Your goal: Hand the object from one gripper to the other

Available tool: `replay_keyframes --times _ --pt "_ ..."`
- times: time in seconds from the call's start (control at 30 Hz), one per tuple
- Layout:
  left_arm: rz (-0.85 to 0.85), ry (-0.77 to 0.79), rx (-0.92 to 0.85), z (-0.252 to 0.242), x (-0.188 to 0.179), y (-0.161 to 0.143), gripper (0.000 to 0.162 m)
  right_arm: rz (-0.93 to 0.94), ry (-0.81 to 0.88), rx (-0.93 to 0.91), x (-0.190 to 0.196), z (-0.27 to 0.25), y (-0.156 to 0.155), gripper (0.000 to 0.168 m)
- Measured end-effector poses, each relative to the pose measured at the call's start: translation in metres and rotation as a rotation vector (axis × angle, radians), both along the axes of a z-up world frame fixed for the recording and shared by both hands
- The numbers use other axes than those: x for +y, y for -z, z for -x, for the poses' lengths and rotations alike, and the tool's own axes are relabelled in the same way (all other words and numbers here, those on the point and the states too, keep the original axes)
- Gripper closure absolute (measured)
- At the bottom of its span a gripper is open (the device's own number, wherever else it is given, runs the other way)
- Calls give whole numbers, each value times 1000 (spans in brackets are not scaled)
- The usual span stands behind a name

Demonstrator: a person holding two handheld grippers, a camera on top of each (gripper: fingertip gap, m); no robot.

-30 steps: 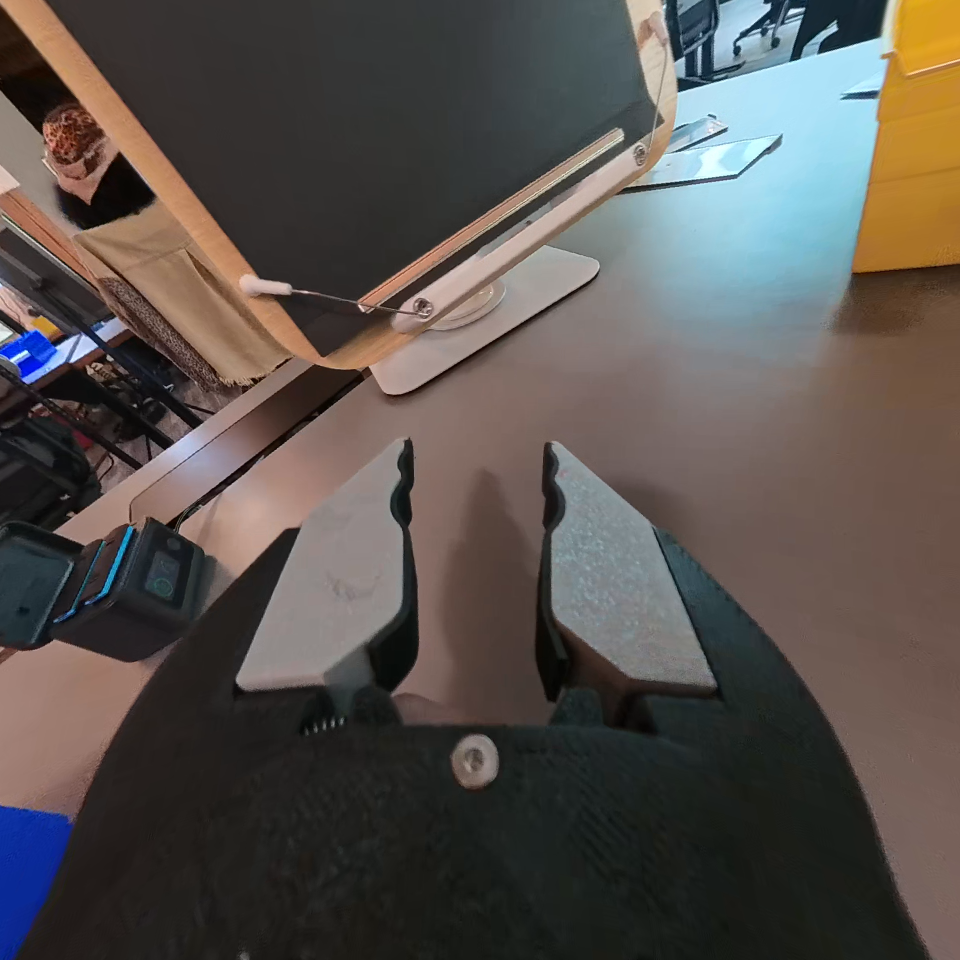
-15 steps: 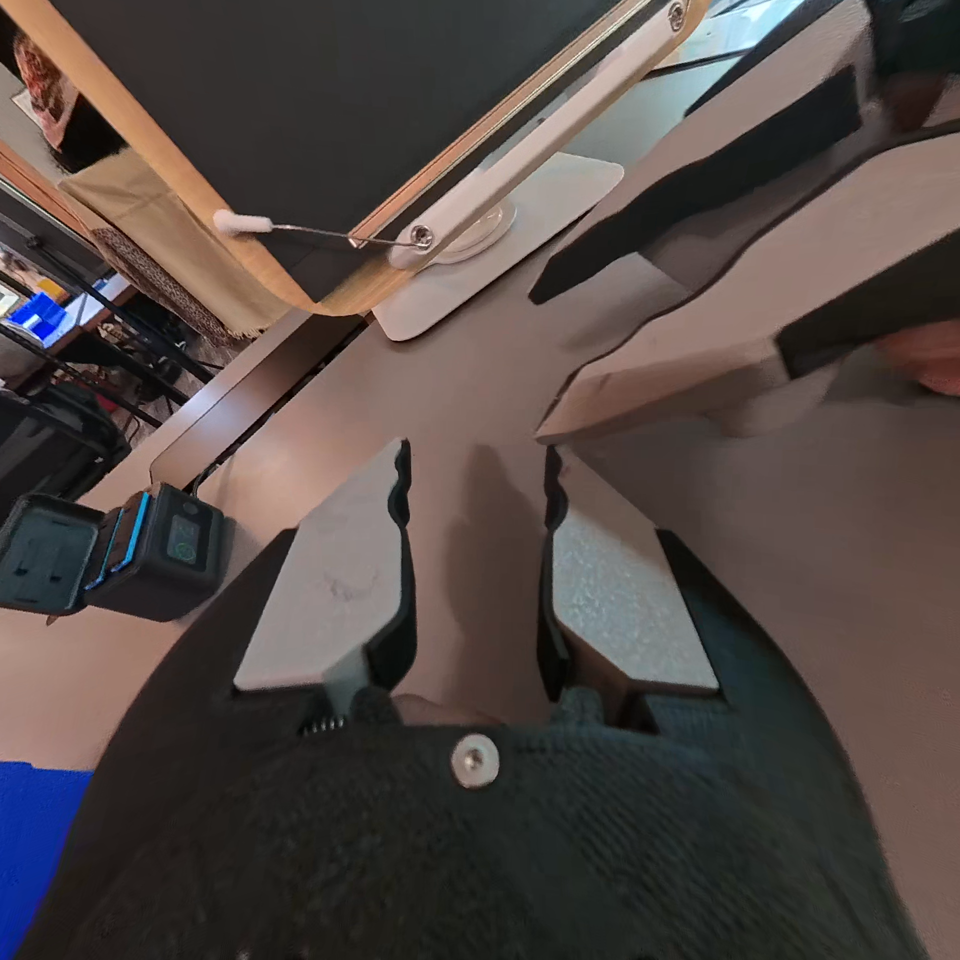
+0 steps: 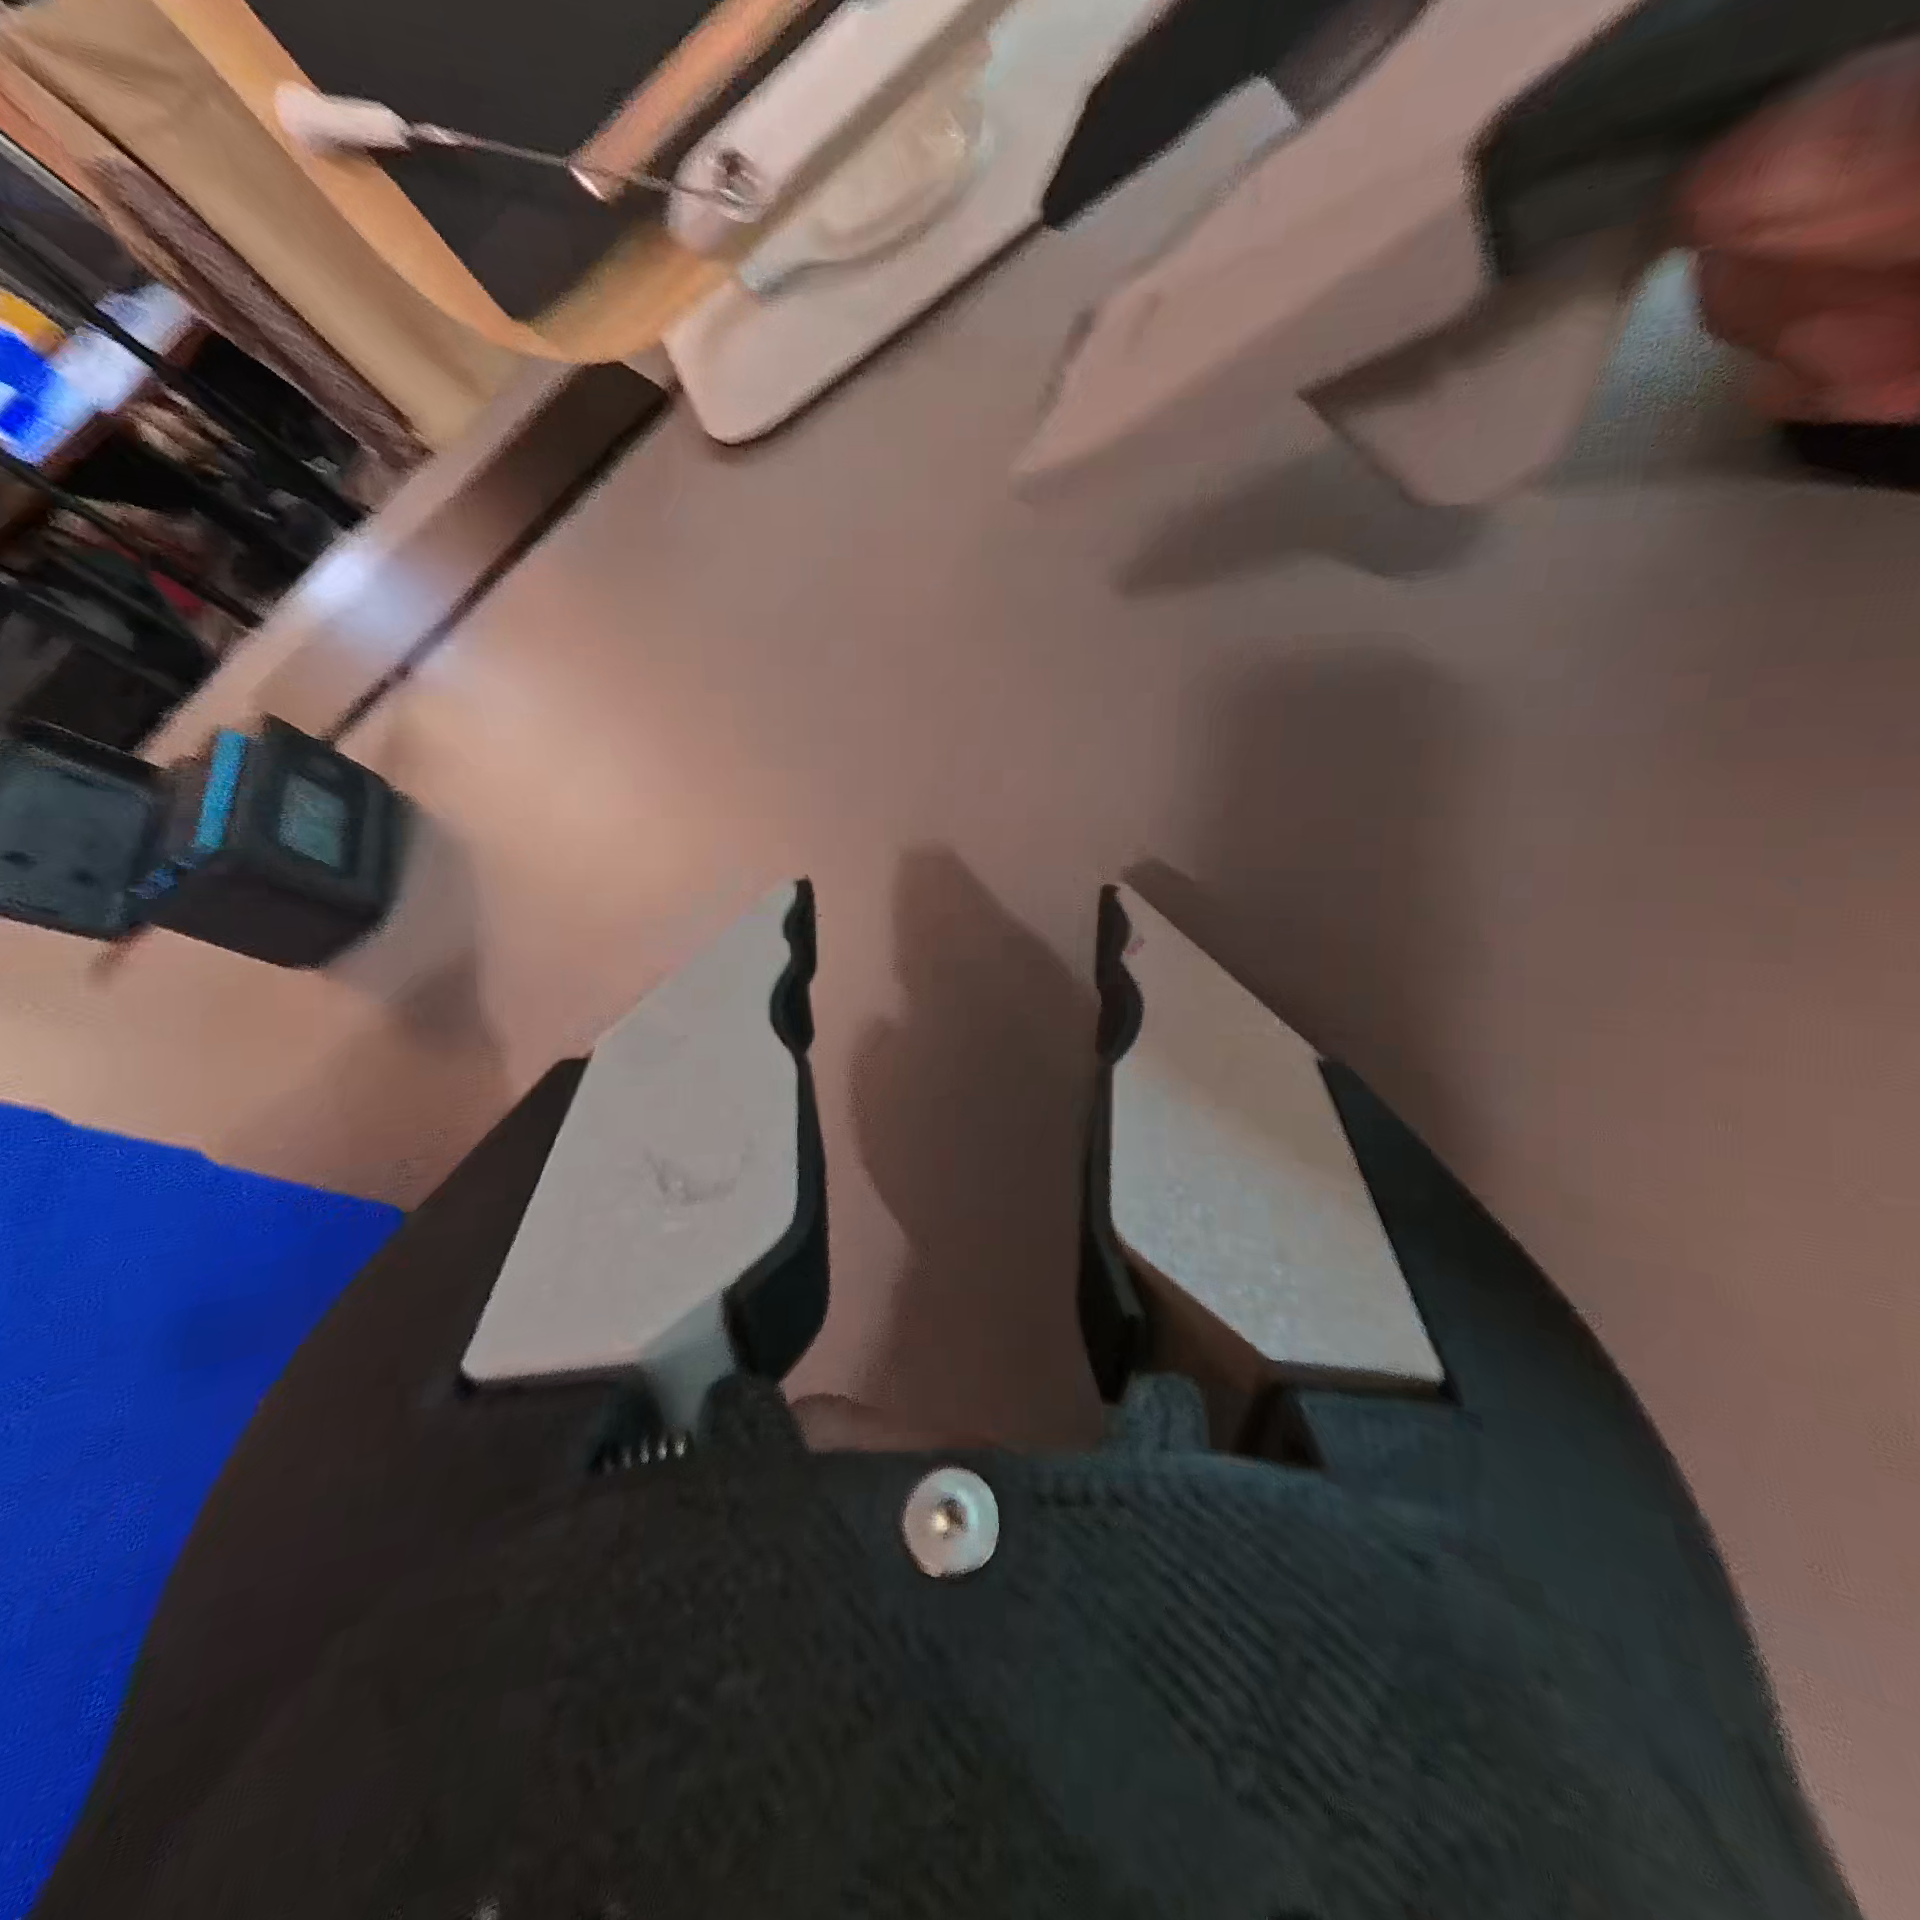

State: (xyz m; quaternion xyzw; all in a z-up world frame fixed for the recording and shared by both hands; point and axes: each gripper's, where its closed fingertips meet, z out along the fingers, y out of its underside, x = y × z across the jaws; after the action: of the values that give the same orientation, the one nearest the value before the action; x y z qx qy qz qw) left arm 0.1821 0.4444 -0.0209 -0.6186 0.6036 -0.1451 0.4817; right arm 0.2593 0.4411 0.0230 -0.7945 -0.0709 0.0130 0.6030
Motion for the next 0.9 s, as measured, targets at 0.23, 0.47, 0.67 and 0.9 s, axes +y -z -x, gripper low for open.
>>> replay_keyframes --times 0.23,0.47,0.67,0.9 --pt "337 161 -52 76 -98 -38 108 -7 6 -18 -12 2 0 109" --pt "140 -14 -100 184 -32 -158 106 -16 23 49 -21 -2 -3 109" --pt "248 -376 63 280 105 -113 113 -9 19 18 -22 2 -1 109" --pt "409 -472 212 282 153 -39 115 14 15 -17 -20 5 3 109"
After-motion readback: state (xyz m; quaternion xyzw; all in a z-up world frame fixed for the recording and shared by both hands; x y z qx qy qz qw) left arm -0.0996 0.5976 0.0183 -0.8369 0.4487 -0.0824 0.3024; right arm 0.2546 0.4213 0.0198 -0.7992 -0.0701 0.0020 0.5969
